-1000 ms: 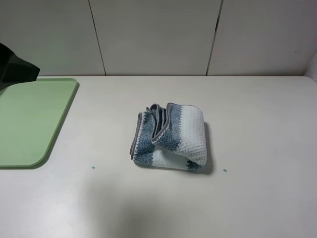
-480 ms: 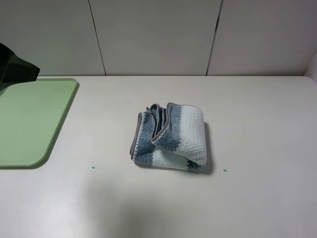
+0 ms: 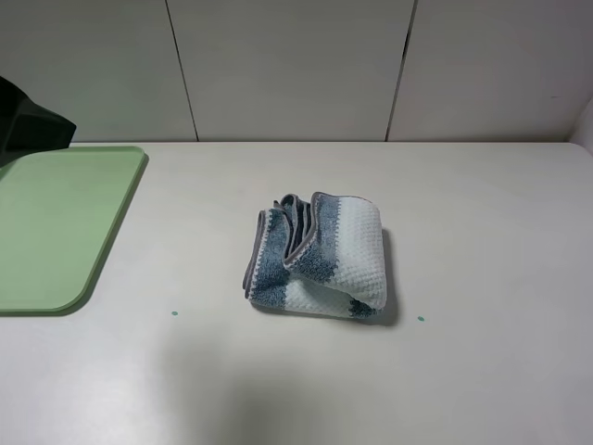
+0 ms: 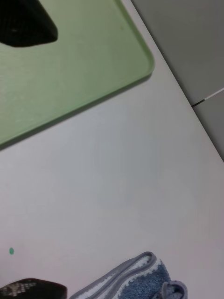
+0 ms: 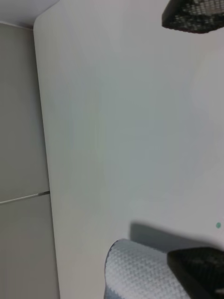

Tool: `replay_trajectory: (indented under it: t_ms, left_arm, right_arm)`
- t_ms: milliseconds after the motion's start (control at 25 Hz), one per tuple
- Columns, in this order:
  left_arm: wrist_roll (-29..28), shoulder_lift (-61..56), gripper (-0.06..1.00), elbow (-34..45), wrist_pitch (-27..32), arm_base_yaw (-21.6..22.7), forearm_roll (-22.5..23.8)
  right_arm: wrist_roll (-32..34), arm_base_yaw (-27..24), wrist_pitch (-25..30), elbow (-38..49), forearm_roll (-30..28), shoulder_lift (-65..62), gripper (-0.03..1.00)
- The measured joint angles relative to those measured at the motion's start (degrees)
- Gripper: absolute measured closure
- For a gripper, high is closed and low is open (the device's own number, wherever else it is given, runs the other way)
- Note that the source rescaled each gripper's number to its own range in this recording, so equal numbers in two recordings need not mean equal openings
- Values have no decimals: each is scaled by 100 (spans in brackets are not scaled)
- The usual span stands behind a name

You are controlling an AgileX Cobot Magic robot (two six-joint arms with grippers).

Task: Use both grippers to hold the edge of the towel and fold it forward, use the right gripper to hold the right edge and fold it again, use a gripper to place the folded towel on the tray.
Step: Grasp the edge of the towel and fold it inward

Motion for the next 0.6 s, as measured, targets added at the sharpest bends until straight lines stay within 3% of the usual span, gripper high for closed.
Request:
replay_trajectory:
  t_ms: [240, 600]
  left_arm:
    - [-156, 0, -6, 0, -50, 0, 0]
    - [-1212, 336, -6, 0, -357, 0, -26]
  right_arm:
    - [0, 0, 0, 0, 0, 0, -3]
    - [0, 0, 0, 0, 6, 0, -3]
